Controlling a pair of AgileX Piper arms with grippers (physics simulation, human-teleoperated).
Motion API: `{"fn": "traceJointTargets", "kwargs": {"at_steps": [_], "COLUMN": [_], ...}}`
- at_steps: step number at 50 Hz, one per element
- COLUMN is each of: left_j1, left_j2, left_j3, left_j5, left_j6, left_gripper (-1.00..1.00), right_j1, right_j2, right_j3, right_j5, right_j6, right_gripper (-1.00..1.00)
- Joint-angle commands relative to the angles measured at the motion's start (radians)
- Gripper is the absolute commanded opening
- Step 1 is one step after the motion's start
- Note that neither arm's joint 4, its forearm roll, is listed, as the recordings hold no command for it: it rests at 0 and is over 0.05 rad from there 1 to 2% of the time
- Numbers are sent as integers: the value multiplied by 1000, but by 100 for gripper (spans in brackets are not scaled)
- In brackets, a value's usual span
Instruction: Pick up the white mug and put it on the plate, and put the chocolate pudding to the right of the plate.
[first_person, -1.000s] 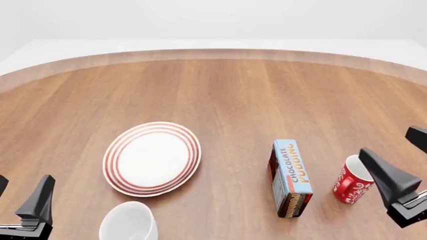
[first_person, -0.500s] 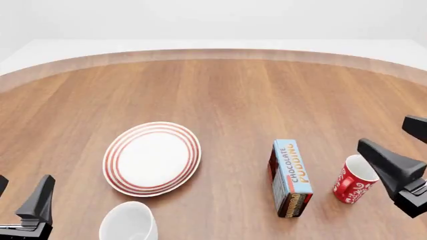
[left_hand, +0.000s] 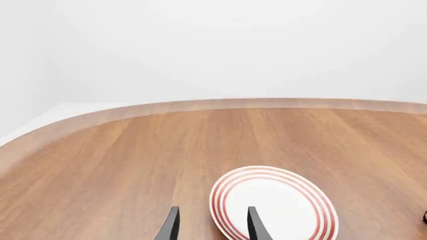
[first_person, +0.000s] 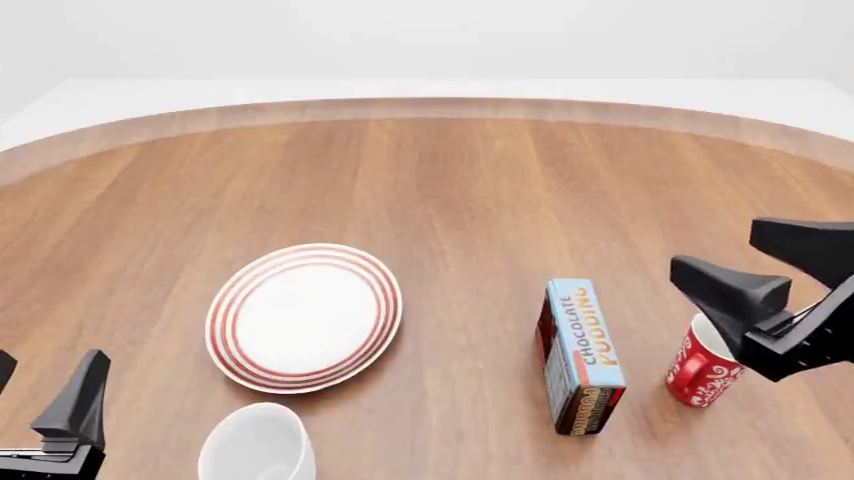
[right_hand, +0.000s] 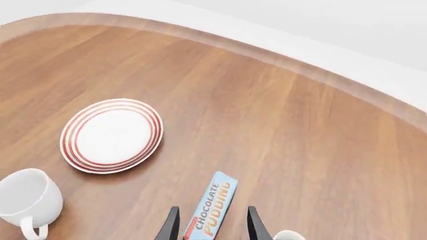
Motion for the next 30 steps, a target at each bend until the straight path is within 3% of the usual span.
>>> {"fn": "traceJointTargets", "kwargs": {"at_steps": [1,2,22,28,30], "left_j1": [0,0,0,0,0], "left_j2": [0,0,0,0,0], "left_j3": [0,0,0,0,0], "left_j5": [0,0,0,0,0], "left_j6": [0,0,0,0,0], "left_gripper": [100,100,100,100,100], "right_j1": [9,-4,-13,-12,-9], "right_j2": [64,95,215,243,259], "right_j3": [-19,-18,-51,-74,-88], "right_j5": [6,13,72,87,97], "right_j6": [20,-9,-34,-29,2], "right_gripper": [100,100,100,100,100]}}
